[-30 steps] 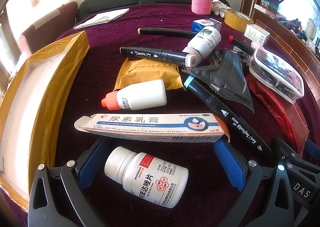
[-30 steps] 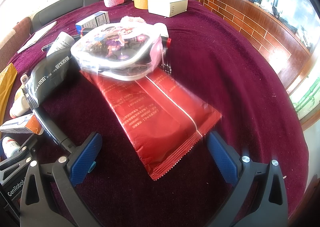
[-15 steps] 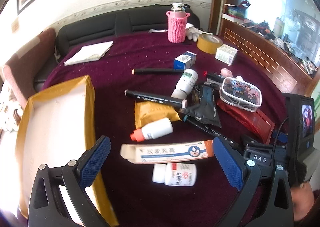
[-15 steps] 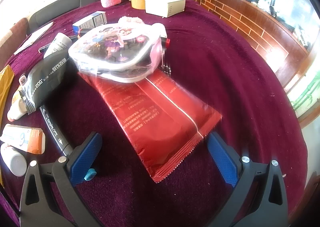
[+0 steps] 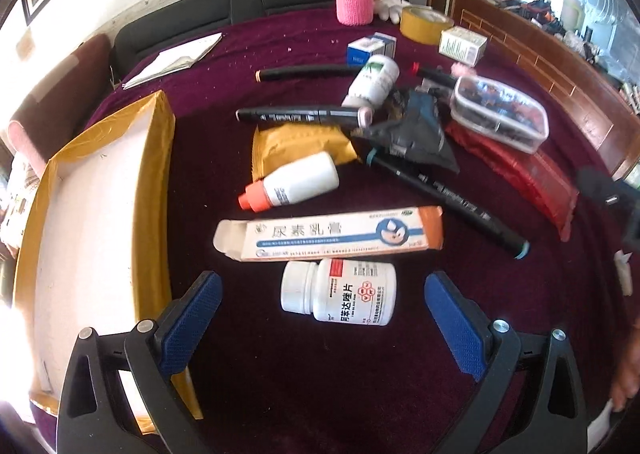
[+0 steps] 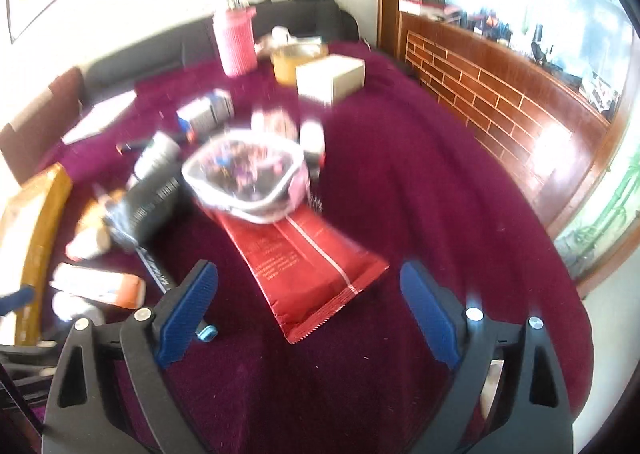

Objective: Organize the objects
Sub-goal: 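Grasp the white pill bottle with the left tool while the right tool grasps a black marker, then carry the pill bottle and marker into the yellow tray and release both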

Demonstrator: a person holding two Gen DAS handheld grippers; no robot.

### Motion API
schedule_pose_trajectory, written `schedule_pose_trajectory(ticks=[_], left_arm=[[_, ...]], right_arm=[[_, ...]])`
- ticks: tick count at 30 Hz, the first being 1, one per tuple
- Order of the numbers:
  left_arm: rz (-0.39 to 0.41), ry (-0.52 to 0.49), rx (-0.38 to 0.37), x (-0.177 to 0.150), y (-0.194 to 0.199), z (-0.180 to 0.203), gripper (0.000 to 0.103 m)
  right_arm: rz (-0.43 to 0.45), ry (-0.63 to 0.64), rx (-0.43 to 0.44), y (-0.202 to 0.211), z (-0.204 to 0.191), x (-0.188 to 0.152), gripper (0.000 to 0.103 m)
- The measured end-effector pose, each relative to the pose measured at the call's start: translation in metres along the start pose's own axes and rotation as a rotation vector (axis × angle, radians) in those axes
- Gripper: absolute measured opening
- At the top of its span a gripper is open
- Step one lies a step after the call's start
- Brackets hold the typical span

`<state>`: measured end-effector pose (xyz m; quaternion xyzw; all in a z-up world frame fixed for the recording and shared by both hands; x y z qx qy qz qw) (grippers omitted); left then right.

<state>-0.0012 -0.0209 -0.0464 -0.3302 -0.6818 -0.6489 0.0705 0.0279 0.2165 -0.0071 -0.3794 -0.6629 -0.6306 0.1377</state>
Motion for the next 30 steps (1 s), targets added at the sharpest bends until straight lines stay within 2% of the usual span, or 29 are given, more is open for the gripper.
schedule_pose_trajectory(ticks=[1, 2, 3, 5, 8, 11, 15, 17, 18, 19, 21, 23, 24, 26, 30], left_arm=[[-0.001, -0.007, 0.001, -0.002, -0.003, 0.002, 0.079], [-0.014, -0.011, -0.006, -0.005, -0.008, 0.004, 0.049], [-0.036, -0.004, -0.024, -0.007, -0.013, 0.005, 0.050], [-0.025, 0.043, -0.050, -0.010, -0.012, 0.002, 0.050], [0.002, 0.059, -0.062, -0.012, -0.004, 0.001, 0.050], [0.049, 0.061, -0.079, -0.012, 0.017, 0.000, 0.050], [0.093, 0.047, -0.095, -0.014, 0.051, -0.005, 0.050], [0.103, 0.054, -0.101, -0.015, 0.063, -0.013, 0.050], [0.108, 0.058, -0.101, -0.016, 0.069, -0.018, 0.050], [0.116, 0.061, -0.101, -0.018, 0.076, -0.022, 0.050], [0.131, 0.061, -0.101, -0.023, 0.087, -0.031, 0.050], [0.149, 0.061, -0.097, -0.027, 0.097, -0.040, 0.050], [0.155, 0.061, -0.091, -0.028, 0.101, -0.043, 0.050], [0.168, 0.066, -0.072, -0.034, 0.109, -0.054, 0.050], [0.184, 0.096, -0.052, -0.041, 0.116, -0.076, 0.050]], right_arm=[[0.000, -0.003, 0.006, 0.003, 0.001, 0.001, 0.093], [-0.002, -0.012, 0.015, 0.005, 0.005, 0.001, 0.093], [-0.004, -0.023, 0.028, 0.007, 0.007, 0.001, 0.093], [-0.013, -0.038, 0.048, 0.007, 0.008, 0.001, 0.093], [-0.030, -0.041, 0.084, 0.008, 0.002, -0.001, 0.093], [-0.072, -0.003, 0.189, 0.007, -0.019, -0.008, 0.093], [-0.171, 0.093, 0.336, 0.003, -0.061, -0.024, 0.092], [-0.198, 0.166, 0.337, -0.003, -0.079, -0.034, 0.084], [-0.213, 0.202, 0.320, -0.009, -0.086, -0.038, 0.069], [-0.231, 0.233, 0.306, -0.015, -0.093, -0.043, 0.049], [-0.270, 0.272, 0.284, -0.029, -0.101, -0.052, 0.035], [-0.291, 0.298, 0.260, -0.043, -0.106, -0.056, 0.032], [-0.276, 0.314, 0.236, -0.049, -0.108, -0.054, 0.030], [-0.286, 0.347, 0.208, -0.057, -0.110, -0.053, 0.018], [-0.284, 0.419, 0.170, -0.073, -0.125, -0.055, 0.014]])
Point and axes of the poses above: each gripper's, at about its wrist camera, not at the fingertips, and y roughly against the way its jaws point, z to its right, x to its top, the point moved 9 cm from there along -y, roughly the way its jaws point, and after that the axes turned 9 degrees about -y, right-handed, at the moved point
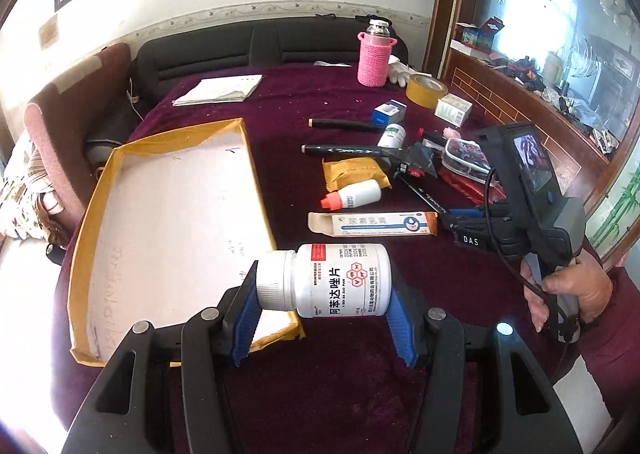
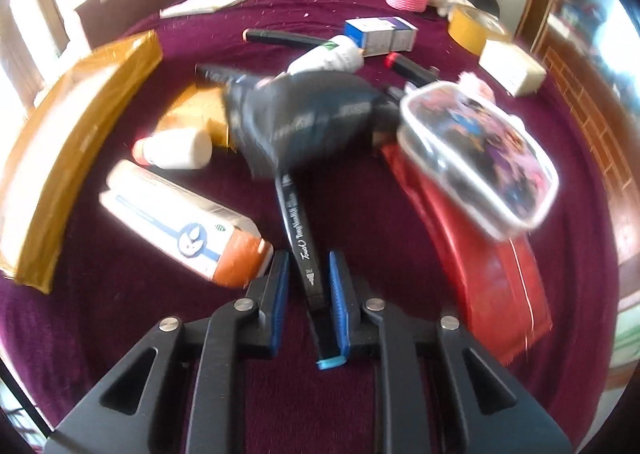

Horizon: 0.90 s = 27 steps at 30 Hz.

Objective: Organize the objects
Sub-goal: 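Carry the pill bottle and marker into the yellow tray and release both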

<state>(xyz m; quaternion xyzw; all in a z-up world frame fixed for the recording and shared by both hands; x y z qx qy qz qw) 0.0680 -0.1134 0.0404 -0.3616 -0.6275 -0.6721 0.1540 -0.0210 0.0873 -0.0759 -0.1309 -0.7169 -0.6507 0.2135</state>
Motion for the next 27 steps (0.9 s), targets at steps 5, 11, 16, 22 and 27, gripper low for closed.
schedule_pose_trajectory(ticks=[5, 11, 16, 22, 27], left_arm=[[0.007, 0.046, 0.007, -0.001, 0.007, -0.026, 0.050], [0.029, 0.068, -0.024, 0.027, 0.033, -0.067, 0.050], [0.038, 0.069, -0.018, 0.076, 0.047, -0.112, 0.050], [-0.044, 0.094, 0.096, 0.111, -0.008, -0.173, 0.050], [-0.146, 0.192, 0.099, 0.085, -0.091, -0.202, 0.050]], right_arm=[[-0.043, -0.062, 0.109, 0.012, -0.006, 0.000, 0.012], [0.027, -0.104, 0.285, 0.092, -0.028, 0.017, 0.013], [0.097, -0.038, 0.408, 0.150, -0.085, 0.068, 0.013], [0.059, 0.052, 0.443, 0.131, -0.176, 0.124, 0.013], [-0.147, 0.051, 0.402, 0.039, -0.225, 0.124, 0.013]])
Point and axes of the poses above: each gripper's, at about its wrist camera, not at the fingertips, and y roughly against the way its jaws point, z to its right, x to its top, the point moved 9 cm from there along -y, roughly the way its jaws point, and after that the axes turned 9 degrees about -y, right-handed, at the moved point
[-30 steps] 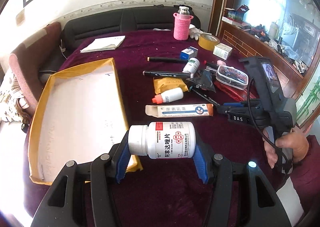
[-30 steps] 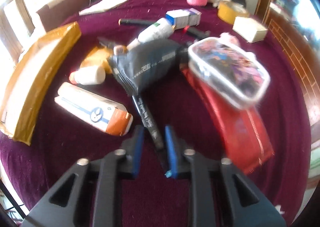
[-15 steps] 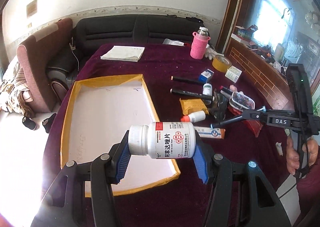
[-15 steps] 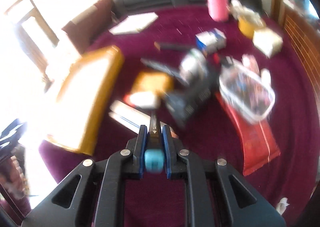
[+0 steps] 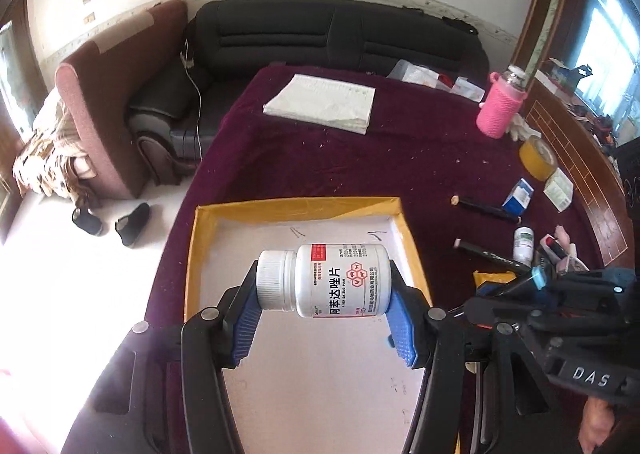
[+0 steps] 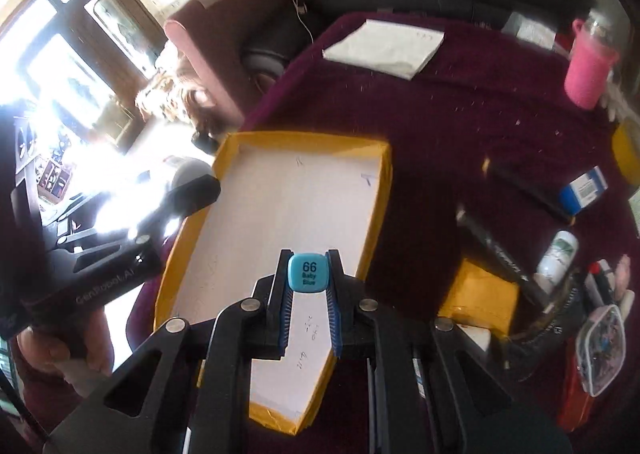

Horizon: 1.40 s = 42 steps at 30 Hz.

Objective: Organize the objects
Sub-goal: 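Carry the pill bottle and marker into the yellow tray and release both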

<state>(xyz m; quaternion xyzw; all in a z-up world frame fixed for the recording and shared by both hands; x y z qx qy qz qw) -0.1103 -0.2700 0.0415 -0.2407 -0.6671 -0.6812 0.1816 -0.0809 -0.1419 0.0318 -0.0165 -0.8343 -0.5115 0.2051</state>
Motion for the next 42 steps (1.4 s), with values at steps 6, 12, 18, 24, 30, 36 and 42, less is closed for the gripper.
schedule_pose_trajectory(ticks=[6, 12, 18, 24, 30, 36, 42], left_arm=[[-0.062, 0.075, -0.022, -0.011, -0.068, -0.010, 0.050], [-0.082, 0.120, -0.030, -0.010, -0.099, -0.015, 0.050], [-0.056, 0.118, -0.035, -0.004, -0.101, -0.012, 0.054], [-0.011, 0.149, -0.038, 0.009, -0.073, -0.009, 0.057], [0.109, 0.025, -0.043, 0.008, 0.002, 0.053, 0.067], [0.163, -0.122, -0.171, -0.031, 0.043, 0.163, 0.072], [0.137, -0.238, -0.166, -0.099, 0.040, 0.234, 0.072]], right_arm=[[-0.069, -0.105, 0.013, -0.067, 0.013, 0.030, 0.013], [-0.098, -0.165, -0.031, -0.105, 0.029, 0.059, 0.013], [-0.061, -0.149, -0.072, -0.108, 0.034, 0.069, 0.014], [0.095, -0.138, -0.041, -0.035, 0.040, 0.075, 0.015], [0.205, -0.099, -0.117, 0.053, 0.085, 0.028, 0.042], [0.193, -0.154, -0.142, 0.089, 0.155, -0.054, 0.046], [0.153, -0.168, -0.162, 0.083, 0.197, -0.109, 0.045]])
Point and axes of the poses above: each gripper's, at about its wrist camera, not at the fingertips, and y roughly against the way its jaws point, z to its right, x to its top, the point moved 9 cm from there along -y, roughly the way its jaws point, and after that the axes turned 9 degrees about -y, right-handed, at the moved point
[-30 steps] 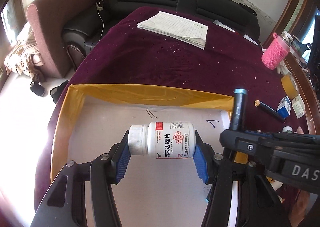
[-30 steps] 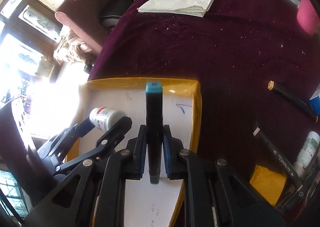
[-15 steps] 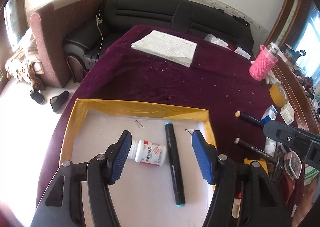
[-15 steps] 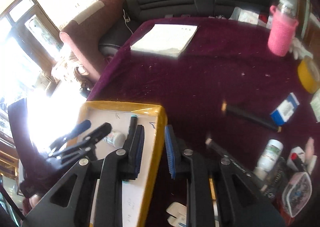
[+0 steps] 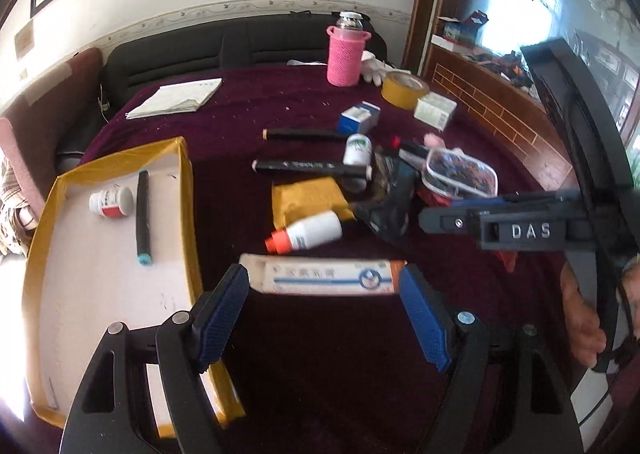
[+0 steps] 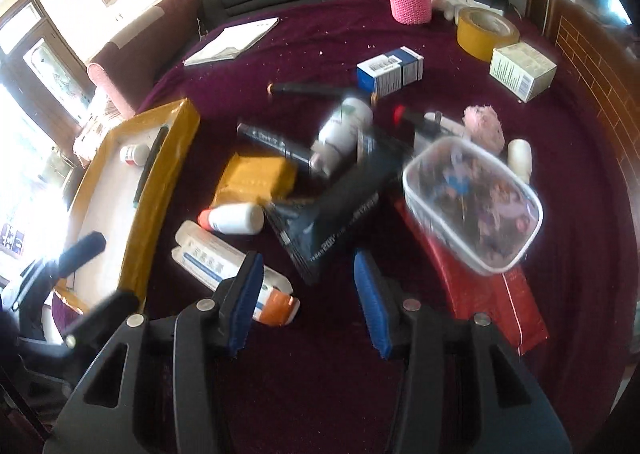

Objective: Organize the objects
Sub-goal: 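Carry the pill bottle and marker into the yellow tray and release both, then grasp the white ointment tube with the right tool while the left tool reaches for the dropper bottle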

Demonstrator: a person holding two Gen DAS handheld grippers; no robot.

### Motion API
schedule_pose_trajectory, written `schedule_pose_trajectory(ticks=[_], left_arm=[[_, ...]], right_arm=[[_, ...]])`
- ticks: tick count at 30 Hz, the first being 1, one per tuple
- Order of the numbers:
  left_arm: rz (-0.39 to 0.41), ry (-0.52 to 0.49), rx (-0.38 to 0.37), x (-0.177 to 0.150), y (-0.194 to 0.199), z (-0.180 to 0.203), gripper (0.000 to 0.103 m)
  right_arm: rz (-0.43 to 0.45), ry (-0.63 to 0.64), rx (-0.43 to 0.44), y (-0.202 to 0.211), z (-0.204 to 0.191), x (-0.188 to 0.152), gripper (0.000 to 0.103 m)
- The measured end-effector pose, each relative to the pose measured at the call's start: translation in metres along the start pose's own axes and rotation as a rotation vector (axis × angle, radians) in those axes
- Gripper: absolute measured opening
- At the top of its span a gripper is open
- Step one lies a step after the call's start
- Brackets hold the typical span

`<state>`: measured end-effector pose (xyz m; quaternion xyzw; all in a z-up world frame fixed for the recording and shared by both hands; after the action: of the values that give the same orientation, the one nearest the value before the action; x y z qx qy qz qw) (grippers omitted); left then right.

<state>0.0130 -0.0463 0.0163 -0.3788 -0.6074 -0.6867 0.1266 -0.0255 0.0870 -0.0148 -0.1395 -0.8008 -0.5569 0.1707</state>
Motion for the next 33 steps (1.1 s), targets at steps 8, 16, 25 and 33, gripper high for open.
schedule_pose_trajectory(ticks=[8, 16, 25, 33], left_arm=[[0.014, -0.021, 0.081, -0.028, 0.045, -0.025, 0.072], [-0.009, -0.084, 0.155, -0.002, 0.033, -0.051, 0.072], [-0.015, -0.008, 0.121, 0.015, 0.010, -0.069, 0.072], [-0.007, 0.034, 0.120, 0.008, 0.024, -0.094, 0.072]], right_arm=[[-0.050, 0.254, 0.066, -0.045, -0.065, -0.024, 0.046], [-0.099, 0.313, -0.001, -0.089, -0.083, -0.024, 0.019], [-0.095, 0.312, -0.004, -0.073, -0.066, -0.029, 0.015], [-0.120, 0.385, 0.029, -0.087, -0.085, -0.033, 0.052]])
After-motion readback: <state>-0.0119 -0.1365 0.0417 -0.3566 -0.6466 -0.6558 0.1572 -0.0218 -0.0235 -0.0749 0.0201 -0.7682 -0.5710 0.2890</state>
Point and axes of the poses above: each gripper's, at about its wrist camera, not at the fingertips, and y roughly against the way its jaws point, z to its right, x to its top, the point moved 9 cm from there along -y, roughly the way its jaws point, and after that the axes turned 9 degrees about -y, right-handed, at the moved point
